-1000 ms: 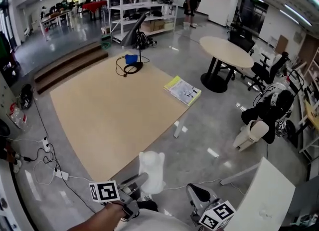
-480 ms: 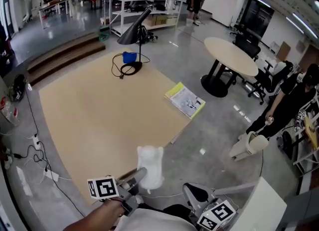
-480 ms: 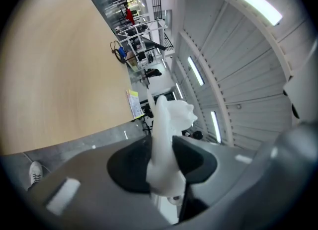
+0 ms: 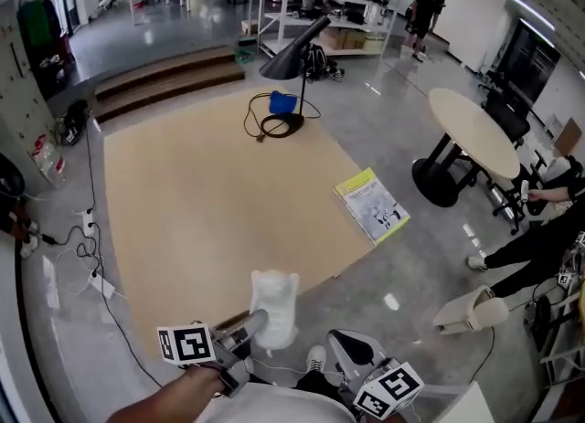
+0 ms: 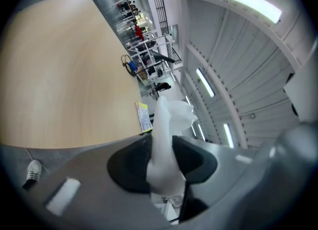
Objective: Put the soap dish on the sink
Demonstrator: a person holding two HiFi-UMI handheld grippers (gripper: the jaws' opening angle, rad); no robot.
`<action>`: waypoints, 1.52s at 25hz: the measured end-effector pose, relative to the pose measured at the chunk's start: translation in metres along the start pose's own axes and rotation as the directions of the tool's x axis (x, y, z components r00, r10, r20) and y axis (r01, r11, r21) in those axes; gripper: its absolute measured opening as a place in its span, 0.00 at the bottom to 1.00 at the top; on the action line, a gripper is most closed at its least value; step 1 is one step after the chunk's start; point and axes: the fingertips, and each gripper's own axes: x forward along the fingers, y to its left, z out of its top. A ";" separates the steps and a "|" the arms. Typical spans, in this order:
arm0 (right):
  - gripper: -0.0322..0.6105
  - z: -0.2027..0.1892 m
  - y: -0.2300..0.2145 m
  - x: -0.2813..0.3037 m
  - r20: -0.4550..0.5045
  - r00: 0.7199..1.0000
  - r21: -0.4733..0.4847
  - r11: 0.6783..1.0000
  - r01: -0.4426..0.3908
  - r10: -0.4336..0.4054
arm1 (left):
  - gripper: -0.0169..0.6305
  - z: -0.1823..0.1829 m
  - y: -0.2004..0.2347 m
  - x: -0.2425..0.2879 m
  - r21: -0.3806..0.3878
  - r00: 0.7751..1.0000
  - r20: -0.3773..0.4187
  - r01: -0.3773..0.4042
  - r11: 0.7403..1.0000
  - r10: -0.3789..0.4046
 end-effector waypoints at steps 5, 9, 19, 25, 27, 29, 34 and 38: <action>0.05 0.018 -0.056 -0.010 0.041 0.999 0.005 0.999 -0.035 0.035 | 0.25 0.001 0.012 0.021 -0.035 0.992 0.073 -0.098 0.995 0.101; 0.05 0.024 -0.111 -0.034 0.086 0.996 0.049 0.999 -0.010 0.006 | 0.25 0.003 0.013 0.055 -0.016 0.988 0.075 -0.133 0.991 0.133; 0.05 0.018 -0.167 -0.059 0.072 0.997 0.096 0.995 -0.021 0.015 | 0.25 0.009 -0.003 0.111 0.085 0.975 0.071 -0.215 0.973 0.209; 0.05 0.022 -0.163 -0.019 0.038 0.997 0.082 0.994 -0.076 0.073 | 0.25 0.022 0.009 0.116 -0.073 0.977 0.113 -0.175 0.982 0.183; 0.05 0.030 -0.160 0.002 0.028 0.996 0.068 0.994 -0.082 0.080 | 0.25 0.036 0.019 0.113 -0.101 0.975 0.123 -0.174 0.980 0.186; 0.05 0.036 -0.158 0.020 0.017 0.997 0.078 0.994 -0.083 0.082 | 0.25 0.048 0.030 0.108 -0.110 0.972 0.129 -0.181 0.977 0.194; 0.05 0.051 -0.157 0.075 -0.031 0.991 0.033 0.991 -0.130 0.131 | 0.25 0.077 0.056 0.093 -0.125 0.963 0.170 -0.187 0.974 0.207; 0.05 0.061 -0.142 0.112 -0.059 0.982 -0.016 0.983 -0.182 0.181 | 0.25 0.079 0.085 0.073 -0.155 0.952 0.172 -0.228 0.961 0.253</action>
